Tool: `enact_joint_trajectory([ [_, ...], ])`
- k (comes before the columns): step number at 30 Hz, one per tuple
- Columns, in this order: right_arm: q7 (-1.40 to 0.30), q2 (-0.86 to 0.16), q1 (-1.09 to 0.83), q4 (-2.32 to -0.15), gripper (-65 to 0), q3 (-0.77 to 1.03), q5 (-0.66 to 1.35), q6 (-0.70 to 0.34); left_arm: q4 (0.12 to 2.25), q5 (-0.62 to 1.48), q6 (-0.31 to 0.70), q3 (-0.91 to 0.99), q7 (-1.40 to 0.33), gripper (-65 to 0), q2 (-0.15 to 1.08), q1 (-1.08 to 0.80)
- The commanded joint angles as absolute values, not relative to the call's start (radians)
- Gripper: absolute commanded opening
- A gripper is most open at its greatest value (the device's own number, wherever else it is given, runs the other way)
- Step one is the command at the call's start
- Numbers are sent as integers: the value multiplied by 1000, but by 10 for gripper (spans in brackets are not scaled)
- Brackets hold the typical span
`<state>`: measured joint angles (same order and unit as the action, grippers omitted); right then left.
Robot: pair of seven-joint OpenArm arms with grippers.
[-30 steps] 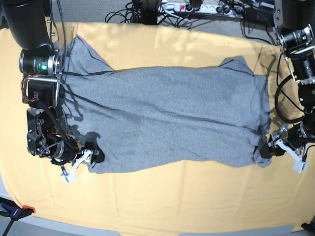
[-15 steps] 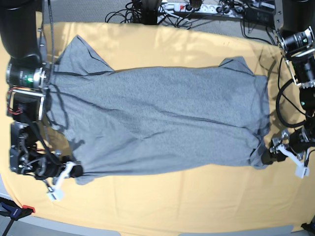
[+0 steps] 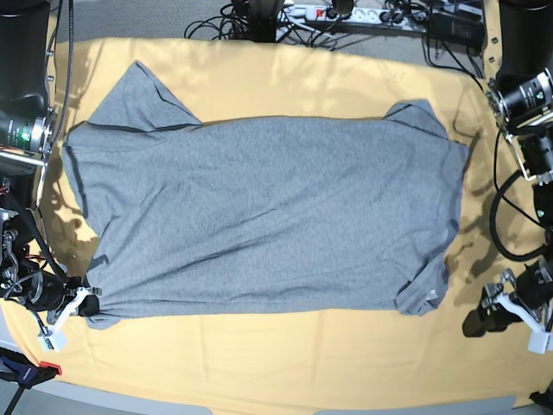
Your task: Layout the t-shirt on the table in an organized manner, then fold the t-shirt properly
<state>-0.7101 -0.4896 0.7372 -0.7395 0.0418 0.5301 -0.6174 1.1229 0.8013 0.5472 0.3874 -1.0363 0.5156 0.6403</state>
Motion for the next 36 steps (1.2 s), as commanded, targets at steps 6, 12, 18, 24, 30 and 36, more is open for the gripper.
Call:
enact_joint_trajectory([
  [6,-631,-507,829,-758,-650,46,435,-567,1139,817,551,393,-1010,-260,535,714],
  [12,-617,-507,870,-758,-650,46,333,-450,1139,813,550,393,-1022,-260,534,706],
  [18,-636,-511,876,-758,-190,46,358,-530,1139,815,550,393,-1042,-260,535,704],
  [24,-847,-591,907,-759,-127,47,716,-690,1139,916,592,391,-1129,-260,544,704],
  [30,-1108,-678,897,-763,-235,47,1012,-698,1139,1066,623,391,-1260,-260,567,703],
  [36,-1226,-759,794,-817,-273,47,1275,-698,1139,1147,645,391,-1336,-260,569,677],
])
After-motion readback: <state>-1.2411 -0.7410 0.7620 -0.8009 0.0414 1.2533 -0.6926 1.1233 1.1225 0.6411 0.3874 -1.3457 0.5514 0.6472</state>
